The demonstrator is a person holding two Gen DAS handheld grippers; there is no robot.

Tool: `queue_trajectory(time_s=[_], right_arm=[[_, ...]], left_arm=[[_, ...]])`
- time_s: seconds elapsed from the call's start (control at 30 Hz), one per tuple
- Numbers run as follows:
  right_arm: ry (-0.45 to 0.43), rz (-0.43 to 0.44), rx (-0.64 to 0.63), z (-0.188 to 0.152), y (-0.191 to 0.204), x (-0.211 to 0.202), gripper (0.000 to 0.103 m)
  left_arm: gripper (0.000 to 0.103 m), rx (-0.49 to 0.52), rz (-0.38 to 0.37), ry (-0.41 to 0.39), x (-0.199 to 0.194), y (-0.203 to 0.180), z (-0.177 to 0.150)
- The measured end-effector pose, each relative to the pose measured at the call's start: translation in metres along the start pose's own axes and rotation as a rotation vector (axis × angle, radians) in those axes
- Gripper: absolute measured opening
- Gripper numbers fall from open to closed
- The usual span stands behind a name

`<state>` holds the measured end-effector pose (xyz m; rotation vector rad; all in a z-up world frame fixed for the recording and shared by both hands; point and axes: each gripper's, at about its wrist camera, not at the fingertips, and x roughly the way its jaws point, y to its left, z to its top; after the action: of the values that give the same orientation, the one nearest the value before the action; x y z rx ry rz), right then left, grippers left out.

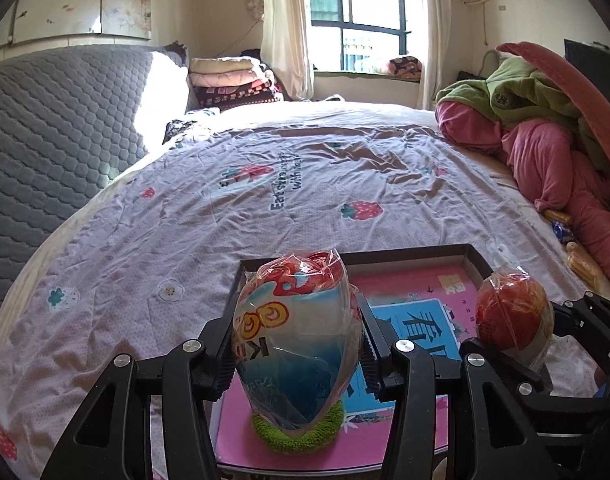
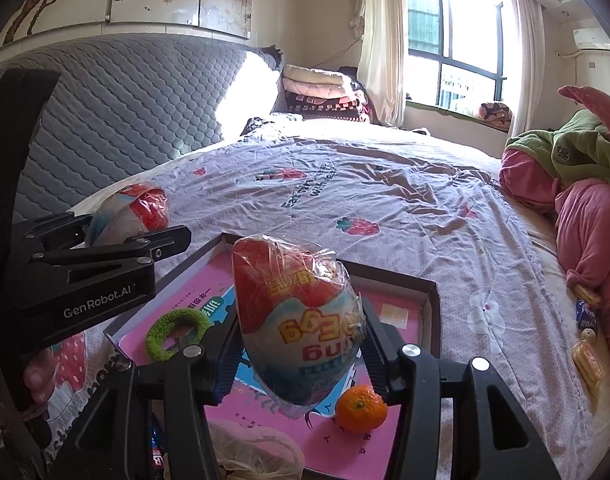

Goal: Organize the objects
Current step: 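Carry both held candy bags over the pink tray and lower them inside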

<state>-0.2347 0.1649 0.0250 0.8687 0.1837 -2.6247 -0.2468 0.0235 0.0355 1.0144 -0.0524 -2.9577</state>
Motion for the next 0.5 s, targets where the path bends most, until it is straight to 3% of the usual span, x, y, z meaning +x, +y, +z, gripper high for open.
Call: queue_trajectory(time_s=[0.5], right_arm=[[0.192, 0.007, -0.020, -0.027, 0.005, 0.038, 0.053]], left_arm=[[0.052, 0.060, -0.042, 0.086, 0.042, -0.020, -0.020]])
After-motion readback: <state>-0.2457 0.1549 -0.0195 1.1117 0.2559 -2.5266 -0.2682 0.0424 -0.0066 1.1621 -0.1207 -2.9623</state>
